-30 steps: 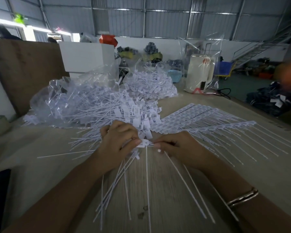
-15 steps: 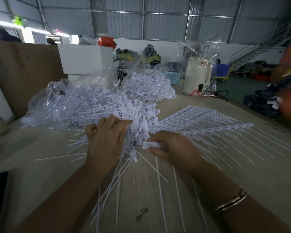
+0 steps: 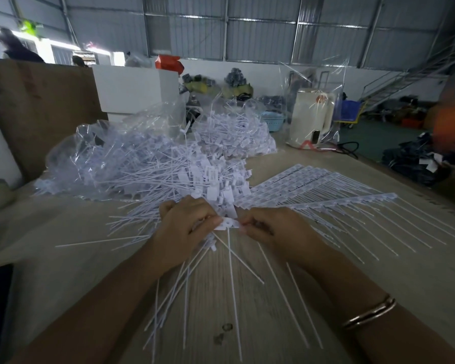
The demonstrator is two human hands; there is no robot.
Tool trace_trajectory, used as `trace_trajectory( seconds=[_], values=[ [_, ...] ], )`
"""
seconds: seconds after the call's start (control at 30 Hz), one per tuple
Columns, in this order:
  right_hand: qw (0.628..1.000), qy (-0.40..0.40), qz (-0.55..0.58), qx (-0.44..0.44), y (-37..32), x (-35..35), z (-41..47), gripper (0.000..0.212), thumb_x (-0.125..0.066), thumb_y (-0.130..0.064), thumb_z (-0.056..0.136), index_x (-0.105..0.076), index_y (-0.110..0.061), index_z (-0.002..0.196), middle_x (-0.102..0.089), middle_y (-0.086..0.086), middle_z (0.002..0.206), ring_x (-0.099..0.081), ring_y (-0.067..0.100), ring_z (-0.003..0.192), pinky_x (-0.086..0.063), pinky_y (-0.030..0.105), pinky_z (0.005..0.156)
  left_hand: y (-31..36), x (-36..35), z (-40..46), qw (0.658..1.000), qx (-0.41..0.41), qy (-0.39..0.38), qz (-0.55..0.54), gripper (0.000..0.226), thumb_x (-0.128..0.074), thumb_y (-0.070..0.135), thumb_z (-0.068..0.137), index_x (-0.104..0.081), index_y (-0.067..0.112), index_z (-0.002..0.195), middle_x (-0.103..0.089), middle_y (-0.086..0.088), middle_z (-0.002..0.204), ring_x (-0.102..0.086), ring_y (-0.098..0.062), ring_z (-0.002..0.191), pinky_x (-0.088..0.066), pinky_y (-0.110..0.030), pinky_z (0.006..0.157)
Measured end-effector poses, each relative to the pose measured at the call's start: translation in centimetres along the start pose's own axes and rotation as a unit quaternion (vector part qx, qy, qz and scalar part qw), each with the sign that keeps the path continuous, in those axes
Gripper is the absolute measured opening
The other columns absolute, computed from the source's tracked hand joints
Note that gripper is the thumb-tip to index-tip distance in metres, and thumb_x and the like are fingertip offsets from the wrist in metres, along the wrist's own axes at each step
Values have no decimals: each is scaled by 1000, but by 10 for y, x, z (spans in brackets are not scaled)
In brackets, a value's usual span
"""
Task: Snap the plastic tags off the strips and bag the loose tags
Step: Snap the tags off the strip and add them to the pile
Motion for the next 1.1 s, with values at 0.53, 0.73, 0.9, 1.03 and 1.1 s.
trace_trajectory(
  seconds=[0.53, 0.73, 0.9, 1.03, 1.1],
  values=[
    [998, 41, -1, 39, -21, -3, 4, 24, -69, -39, 79, -61, -20, 93, -63, -9, 86, -54, 5, 75, -43, 25, 63, 8, -3, 0, 993, 39, -11, 111, 50, -22, 54, 89, -61, 33, 66, -60, 10, 69, -57, -9, 74, -29, -40, 76],
    [994, 28, 105, 1, -11, 8, -1, 24, -73, -19, 78, -64, -16, 100, -60, -10, 86, -53, 0, 77, -40, 13, 64, 5, -4, -1, 985, 99, -46, -133, 37, -44, 42, 84, -61, 17, 63, -64, -3, 55, -62, -6, 57, -43, -56, 84],
    [996, 21, -77, 45, -9, 3, 0, 18, -64, -32, 86, -69, -17, 96, -61, -8, 78, -51, 7, 66, -30, 24, 60, 8, -7, -3, 993, 42, -29, -103, 31, -52, 30, 91, -62, 11, 69, -61, -2, 58, -63, -14, 63, -45, -52, 75],
    [995, 3, 95, 9, -4, 12, 0, 22, -59, -26, 90, -72, -13, 77, -62, -17, 58, -55, 0, 52, -39, 14, 54, 3, 7, 0, 994, -40, -29, -94, 34, -42, 40, 87, -59, 15, 70, -52, 9, 67, -51, -7, 67, -38, -37, 72],
    [990, 10, 136, -21, 5, 23, -4, 21, -56, -30, 88, -71, -22, 75, -61, -23, 59, -55, -4, 52, -38, 7, 56, -9, 16, 2, 991, -25, -3, -129, 29, -43, 39, 87, -57, 19, 71, -52, 9, 66, -50, -3, 64, -40, -27, 70]
  ],
)
Point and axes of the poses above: each hand's wrist, its own z-axis towards the middle knuckle, its own x-axis out of the back of the hand, y = z × x, the point moved 2 cm from there along z, towards the middle knuckle
